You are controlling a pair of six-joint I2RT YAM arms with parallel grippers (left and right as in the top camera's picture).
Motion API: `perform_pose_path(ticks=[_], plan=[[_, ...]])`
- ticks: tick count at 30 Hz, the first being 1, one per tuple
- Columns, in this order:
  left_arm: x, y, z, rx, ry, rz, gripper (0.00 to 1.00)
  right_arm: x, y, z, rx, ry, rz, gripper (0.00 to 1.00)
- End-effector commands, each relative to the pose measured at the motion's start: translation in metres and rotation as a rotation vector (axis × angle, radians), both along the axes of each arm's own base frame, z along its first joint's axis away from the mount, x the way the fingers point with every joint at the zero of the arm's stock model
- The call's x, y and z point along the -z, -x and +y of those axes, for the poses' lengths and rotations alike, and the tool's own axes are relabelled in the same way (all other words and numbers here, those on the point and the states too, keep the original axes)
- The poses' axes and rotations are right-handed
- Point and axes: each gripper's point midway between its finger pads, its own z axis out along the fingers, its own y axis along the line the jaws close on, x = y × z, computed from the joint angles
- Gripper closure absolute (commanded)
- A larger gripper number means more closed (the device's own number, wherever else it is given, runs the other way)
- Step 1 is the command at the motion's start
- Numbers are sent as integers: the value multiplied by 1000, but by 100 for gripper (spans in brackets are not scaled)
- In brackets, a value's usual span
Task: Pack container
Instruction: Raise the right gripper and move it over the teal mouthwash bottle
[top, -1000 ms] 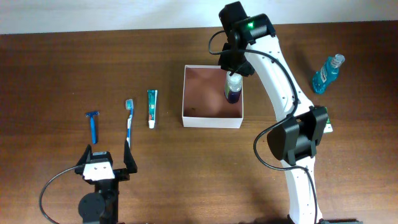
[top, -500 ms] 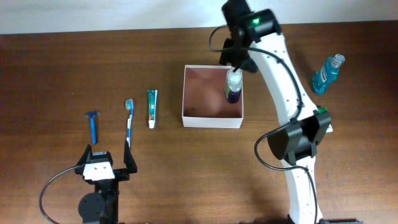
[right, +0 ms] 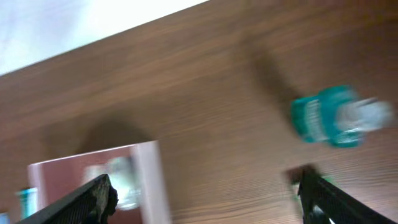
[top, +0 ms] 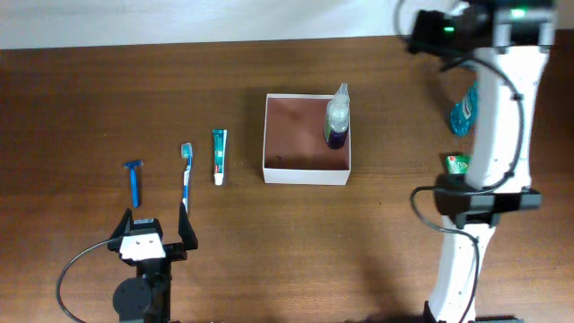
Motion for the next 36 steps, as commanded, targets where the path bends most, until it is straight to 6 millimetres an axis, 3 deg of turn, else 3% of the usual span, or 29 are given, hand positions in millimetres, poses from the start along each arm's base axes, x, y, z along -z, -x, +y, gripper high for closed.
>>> perform_pose_path(ticks=[1,6,9,12,20,36], plan=[[1,0,-3,16,-11,2,1,2,9,-31,-64,70,29,12],[1,0,-3,16,-11,2,1,43,22,-73,0,50,177,11],[1,0,-3,16,-11,2,1,66,31,-86,9,35,262,1],[1,0,-3,16,-11,2,1,80,38,-92,-38,46,315,2],[1,0,-3,16,-11,2,1,82,36,-118,16,51,291,2],[1,0,-3,16,-11,2,1,112,13,-121,-34,20,279,2]])
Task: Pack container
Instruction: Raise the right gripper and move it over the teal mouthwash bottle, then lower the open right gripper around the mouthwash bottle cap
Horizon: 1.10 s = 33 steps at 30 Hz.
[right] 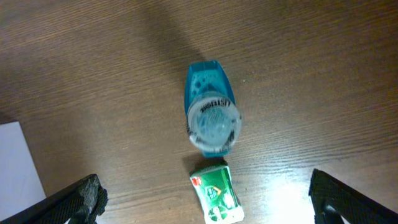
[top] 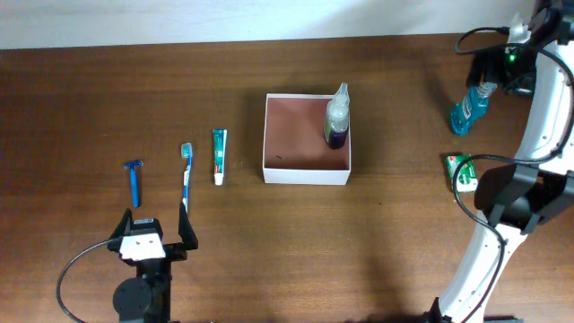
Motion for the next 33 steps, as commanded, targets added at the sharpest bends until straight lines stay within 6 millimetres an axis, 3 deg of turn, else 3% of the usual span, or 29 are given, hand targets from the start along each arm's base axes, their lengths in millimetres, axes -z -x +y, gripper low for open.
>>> perform_pose_path(ticks=[1,14,30,33], plan=[[1,0,-3,16,-11,2,1,15,-4,2,-15,-20,21,2],[1,0,-3,16,-11,2,1,45,-9,1,-15,-39,73,1],[1,0,-3,16,-11,2,1,47,-23,-4,-16,-23,27,0],[1,0,-3,16,-11,2,1,57,-18,-3,-16,-33,59,0]])
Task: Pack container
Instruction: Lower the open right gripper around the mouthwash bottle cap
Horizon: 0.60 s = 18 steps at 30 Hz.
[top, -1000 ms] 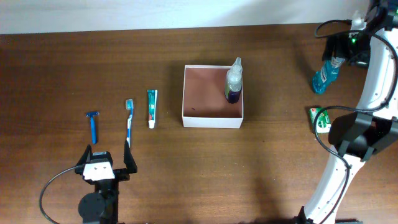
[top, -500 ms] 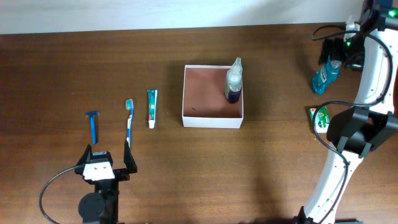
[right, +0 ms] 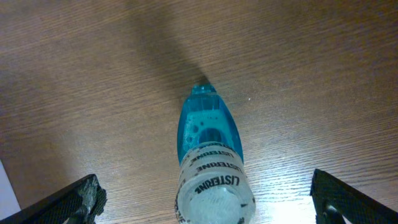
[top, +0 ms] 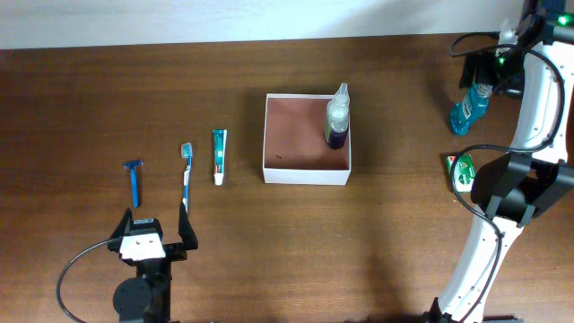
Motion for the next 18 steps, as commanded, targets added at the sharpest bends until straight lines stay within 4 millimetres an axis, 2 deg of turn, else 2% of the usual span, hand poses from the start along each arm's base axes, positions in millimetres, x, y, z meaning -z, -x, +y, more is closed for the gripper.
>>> perform_pose_path(ticks=[1,7,12,18], plan=[[1,0,-3,16,-11,2,1,21,5,5,-13,-30,55,0],[1,0,-3,16,-11,2,1,34,10,6,-15,-42,90,0],[1,0,-3,16,-11,2,1,34,7,6,-15,-38,81,1],[1,0,-3,16,-11,2,1,33,2,4,-15,-32,61,7]])
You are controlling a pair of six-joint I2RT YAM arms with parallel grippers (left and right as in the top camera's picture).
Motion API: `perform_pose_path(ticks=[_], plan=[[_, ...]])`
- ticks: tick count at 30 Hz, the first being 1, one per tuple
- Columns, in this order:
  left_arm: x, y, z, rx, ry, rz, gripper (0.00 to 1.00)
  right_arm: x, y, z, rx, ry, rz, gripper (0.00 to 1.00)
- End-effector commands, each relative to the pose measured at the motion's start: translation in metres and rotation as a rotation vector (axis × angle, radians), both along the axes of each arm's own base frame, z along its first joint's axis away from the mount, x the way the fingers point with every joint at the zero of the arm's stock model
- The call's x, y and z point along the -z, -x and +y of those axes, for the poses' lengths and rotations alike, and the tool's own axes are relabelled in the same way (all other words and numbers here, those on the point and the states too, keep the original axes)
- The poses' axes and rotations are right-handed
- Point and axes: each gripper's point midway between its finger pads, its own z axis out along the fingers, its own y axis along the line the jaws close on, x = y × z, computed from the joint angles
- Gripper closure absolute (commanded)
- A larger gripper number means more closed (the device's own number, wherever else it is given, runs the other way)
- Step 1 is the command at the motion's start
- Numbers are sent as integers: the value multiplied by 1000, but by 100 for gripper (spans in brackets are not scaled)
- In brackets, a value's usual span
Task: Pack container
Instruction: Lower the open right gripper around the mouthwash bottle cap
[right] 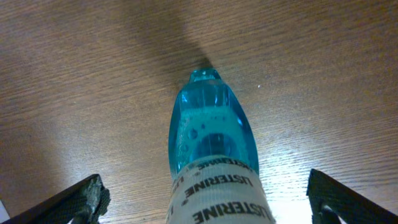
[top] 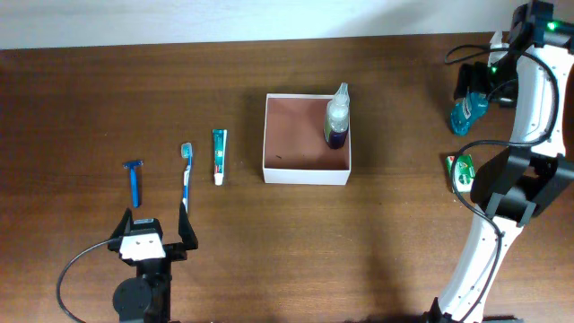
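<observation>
A blue Listerine bottle [top: 462, 115] stands at the far right of the table. My right gripper [top: 475, 85] is over it, open. In the right wrist view the bottle [right: 214, 143] fills the middle, and its white cap end sits between the two fingers [right: 81, 199], which stand wide apart and clear of it. The white box [top: 305, 178] with a brown floor sits mid-table, and a clear bottle with a purple base [top: 336, 117] stands in its right back corner. My left gripper [top: 152, 233] rests open at the near left, holding nothing.
Left of the box lie a toothpaste tube [top: 219, 155], a toothbrush [top: 186, 172] and a blue razor [top: 134, 179]. A small green packet [top: 458, 170] lies just in front of the blue bottle, next to the right arm's base.
My right gripper has come lower over the blue bottle, which looks larger in the wrist view with its cap end deeper between the open fingers. Nothing else has moved.
My right gripper was open above the table between the box and the blue bottle. Then it was high over the bottle, with the green packet in view. It then stood closer, and now its open fingers flank the bottle's top.
</observation>
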Motion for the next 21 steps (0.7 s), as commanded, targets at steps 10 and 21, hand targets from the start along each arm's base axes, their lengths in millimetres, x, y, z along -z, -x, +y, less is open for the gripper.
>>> perform_pose_path(ticks=[10,21], plan=[[1,0,-3,16,-11,2,1,4,-3,2,-10,-12,-3,29],[1,0,-3,16,-11,2,1,4,-3,2,-10,-11,-4,46]])
